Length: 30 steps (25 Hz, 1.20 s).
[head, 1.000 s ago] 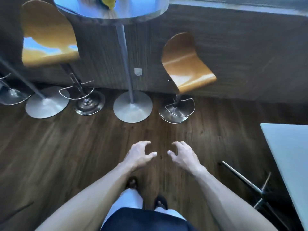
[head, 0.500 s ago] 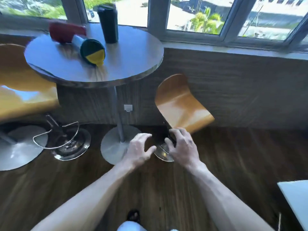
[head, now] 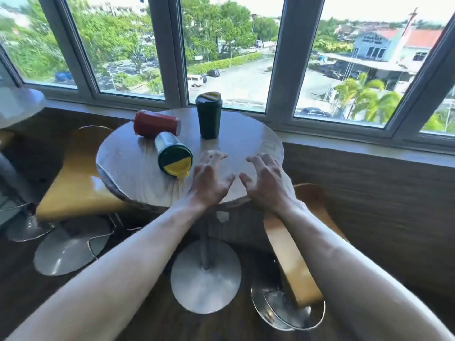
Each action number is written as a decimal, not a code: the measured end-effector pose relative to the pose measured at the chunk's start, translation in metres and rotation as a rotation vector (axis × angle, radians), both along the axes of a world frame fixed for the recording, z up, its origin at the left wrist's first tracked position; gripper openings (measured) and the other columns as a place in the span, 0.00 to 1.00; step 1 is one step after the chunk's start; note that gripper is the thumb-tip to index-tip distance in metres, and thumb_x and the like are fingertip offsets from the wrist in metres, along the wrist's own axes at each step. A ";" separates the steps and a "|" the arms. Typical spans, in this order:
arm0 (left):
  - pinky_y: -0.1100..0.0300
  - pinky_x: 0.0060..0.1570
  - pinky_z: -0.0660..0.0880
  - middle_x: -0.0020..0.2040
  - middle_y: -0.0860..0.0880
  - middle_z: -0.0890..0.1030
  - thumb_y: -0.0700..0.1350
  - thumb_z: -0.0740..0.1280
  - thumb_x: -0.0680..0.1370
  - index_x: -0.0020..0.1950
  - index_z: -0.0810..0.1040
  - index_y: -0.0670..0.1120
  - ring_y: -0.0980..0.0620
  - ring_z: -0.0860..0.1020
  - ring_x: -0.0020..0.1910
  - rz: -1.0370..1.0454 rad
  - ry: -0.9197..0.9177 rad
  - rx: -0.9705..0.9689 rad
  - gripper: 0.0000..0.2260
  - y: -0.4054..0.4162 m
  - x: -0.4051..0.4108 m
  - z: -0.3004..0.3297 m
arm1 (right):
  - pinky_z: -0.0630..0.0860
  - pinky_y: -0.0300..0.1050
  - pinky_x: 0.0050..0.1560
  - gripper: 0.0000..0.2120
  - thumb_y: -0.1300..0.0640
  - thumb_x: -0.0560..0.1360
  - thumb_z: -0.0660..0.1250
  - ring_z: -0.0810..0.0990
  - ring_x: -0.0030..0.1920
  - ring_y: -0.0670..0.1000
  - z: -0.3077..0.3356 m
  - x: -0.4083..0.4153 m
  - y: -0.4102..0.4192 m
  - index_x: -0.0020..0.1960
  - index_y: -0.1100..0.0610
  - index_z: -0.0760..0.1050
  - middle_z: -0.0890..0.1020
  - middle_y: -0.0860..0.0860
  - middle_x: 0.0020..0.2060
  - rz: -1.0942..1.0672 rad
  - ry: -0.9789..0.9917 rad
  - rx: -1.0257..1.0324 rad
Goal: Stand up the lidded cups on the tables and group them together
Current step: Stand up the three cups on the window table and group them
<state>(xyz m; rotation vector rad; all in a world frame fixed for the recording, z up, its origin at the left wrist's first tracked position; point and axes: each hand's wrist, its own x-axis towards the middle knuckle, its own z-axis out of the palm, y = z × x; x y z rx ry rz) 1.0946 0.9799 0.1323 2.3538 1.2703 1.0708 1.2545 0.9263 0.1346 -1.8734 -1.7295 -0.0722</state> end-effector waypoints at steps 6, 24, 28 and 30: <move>0.61 0.57 0.66 0.63 0.47 0.74 0.50 0.70 0.73 0.64 0.74 0.46 0.48 0.72 0.62 0.198 0.027 0.064 0.21 0.054 -0.051 0.027 | 0.74 0.55 0.58 0.22 0.44 0.75 0.64 0.71 0.64 0.55 0.015 -0.037 0.068 0.66 0.52 0.70 0.73 0.52 0.65 0.181 0.008 0.046; 0.49 0.67 0.62 0.71 0.42 0.65 0.49 0.71 0.72 0.70 0.69 0.46 0.40 0.64 0.69 -0.099 0.216 -0.019 0.28 0.257 -0.164 0.024 | 0.75 0.50 0.55 0.36 0.28 0.62 0.67 0.72 0.55 0.45 0.023 -0.169 0.130 0.66 0.36 0.61 0.69 0.41 0.60 0.000 0.067 -0.272; 0.44 0.68 0.64 0.72 0.43 0.63 0.57 0.70 0.70 0.72 0.63 0.51 0.39 0.63 0.69 -0.068 0.260 -0.094 0.32 0.287 -0.182 0.016 | 0.72 0.47 0.55 0.43 0.31 0.60 0.73 0.71 0.57 0.46 0.010 -0.185 0.121 0.69 0.35 0.56 0.67 0.44 0.60 -0.127 0.193 -0.189; 0.44 0.67 0.64 0.72 0.43 0.63 0.59 0.70 0.70 0.73 0.59 0.53 0.39 0.64 0.69 -0.057 0.250 -0.175 0.35 0.294 -0.194 0.012 | 0.70 0.45 0.54 0.46 0.34 0.60 0.76 0.70 0.57 0.47 -0.001 -0.189 0.117 0.71 0.38 0.55 0.68 0.46 0.60 -0.203 0.273 -0.119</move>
